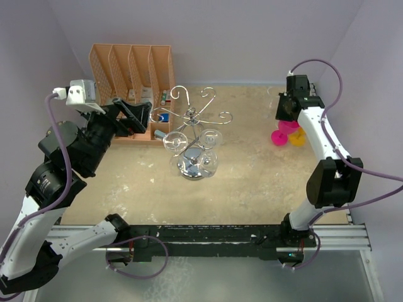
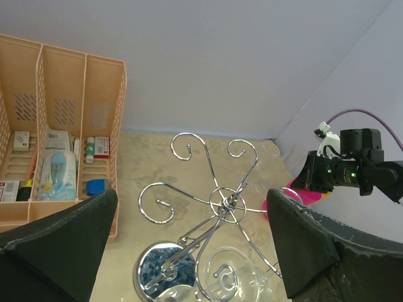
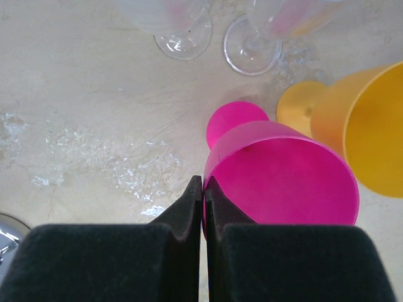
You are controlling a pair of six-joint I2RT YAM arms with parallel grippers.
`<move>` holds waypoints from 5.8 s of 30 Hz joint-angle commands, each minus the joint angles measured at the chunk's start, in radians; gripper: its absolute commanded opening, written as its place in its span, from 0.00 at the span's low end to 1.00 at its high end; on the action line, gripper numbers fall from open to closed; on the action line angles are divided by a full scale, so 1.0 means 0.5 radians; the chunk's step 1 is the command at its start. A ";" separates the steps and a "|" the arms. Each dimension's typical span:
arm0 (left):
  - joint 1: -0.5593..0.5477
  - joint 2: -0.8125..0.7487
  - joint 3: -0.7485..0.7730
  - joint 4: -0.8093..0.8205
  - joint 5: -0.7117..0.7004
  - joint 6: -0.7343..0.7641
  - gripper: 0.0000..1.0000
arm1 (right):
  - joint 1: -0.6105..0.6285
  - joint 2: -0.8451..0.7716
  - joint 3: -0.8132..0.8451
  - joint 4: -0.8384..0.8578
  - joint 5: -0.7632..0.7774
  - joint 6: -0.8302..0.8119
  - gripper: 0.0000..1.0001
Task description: Take the wine glass off the wine glass rack
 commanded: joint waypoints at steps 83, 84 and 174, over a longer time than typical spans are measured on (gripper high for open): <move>-0.001 0.149 0.034 0.088 0.457 -0.451 0.99 | 0.857 -1.146 -1.251 2.154 -1.713 1.674 0.40; -0.001 0.146 0.033 0.090 0.457 -0.451 0.99 | 0.857 -1.143 -1.239 2.146 -1.714 1.675 0.38; 0.001 0.240 0.052 0.104 0.572 -0.375 0.99 | 0.952 -1.048 -0.886 2.064 -1.924 2.012 0.00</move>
